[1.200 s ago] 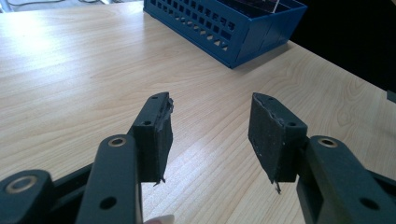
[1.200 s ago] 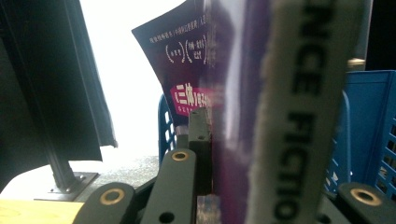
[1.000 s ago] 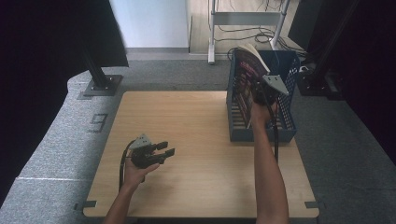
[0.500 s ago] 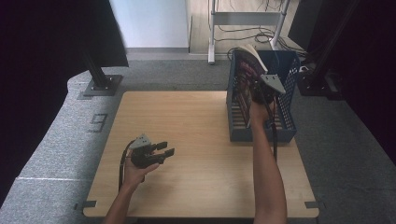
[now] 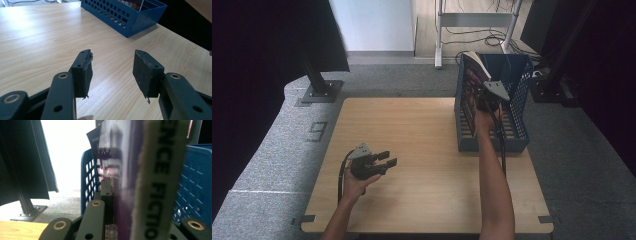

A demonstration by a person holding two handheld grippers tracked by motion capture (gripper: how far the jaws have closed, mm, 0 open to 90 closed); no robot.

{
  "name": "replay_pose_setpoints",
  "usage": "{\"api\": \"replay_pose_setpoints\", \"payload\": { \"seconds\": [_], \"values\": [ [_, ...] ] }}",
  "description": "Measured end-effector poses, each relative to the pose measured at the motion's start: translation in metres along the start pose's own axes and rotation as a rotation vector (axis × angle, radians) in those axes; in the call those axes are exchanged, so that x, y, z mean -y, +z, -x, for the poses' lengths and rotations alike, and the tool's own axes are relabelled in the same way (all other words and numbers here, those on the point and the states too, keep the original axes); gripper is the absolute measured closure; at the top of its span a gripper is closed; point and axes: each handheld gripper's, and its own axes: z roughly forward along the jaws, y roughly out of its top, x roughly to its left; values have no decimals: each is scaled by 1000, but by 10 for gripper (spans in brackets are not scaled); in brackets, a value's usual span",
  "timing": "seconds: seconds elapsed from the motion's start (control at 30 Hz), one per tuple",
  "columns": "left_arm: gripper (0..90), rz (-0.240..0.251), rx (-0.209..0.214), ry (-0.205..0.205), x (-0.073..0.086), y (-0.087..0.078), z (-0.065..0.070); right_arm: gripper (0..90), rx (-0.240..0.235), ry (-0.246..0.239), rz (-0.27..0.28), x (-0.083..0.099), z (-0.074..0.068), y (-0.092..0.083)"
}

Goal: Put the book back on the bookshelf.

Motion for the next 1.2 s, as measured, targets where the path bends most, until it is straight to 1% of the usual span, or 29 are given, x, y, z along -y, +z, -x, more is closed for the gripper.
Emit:
{"api": "replay_pose_setpoints", "payload": {
  "seconds": [0.1, 0.23, 0.33, 0.43, 0.53, 0.77, 0.8, 0.87, 1.1, 1.2],
  "values": [
    [494, -6, -8, 7, 0, 1, 0, 813, 1, -7, -12, 5, -2, 3],
    [494, -7, -7, 8, 0, 1, 1, 813, -5, -6, -18, 11, -3, 4],
    [494, -8, -5, 9, 1, 2, 1, 813, -11, -6, -31, 18, -2, 3],
    [494, -11, -6, 11, 1, 3, 2, 812, -14, -8, -39, 21, -2, 3],
    [494, -15, -3, 14, 1, 4, 3, 812, -26, -13, -43, 27, -2, 1],
    [494, -19, -2, 21, 1, 5, 5, 798, -44, -4, -43, 27, 0, -4],
    [494, -19, -2, 22, 1, 5, 6, 798, -42, -6, -59, 26, 0, -5],
    [494, -22, 1, 27, 0, 6, 7, 797, -46, -17, -70, 26, 0, -7],
    [493, -30, 8, 37, 0, 9, 11, 798, -49, -6, -89, 31, 8, -18],
    [492, -37, 10, 40, 1, 10, 12, 798, -63, -6, -105, 30, 10, -21]
  ]
}}
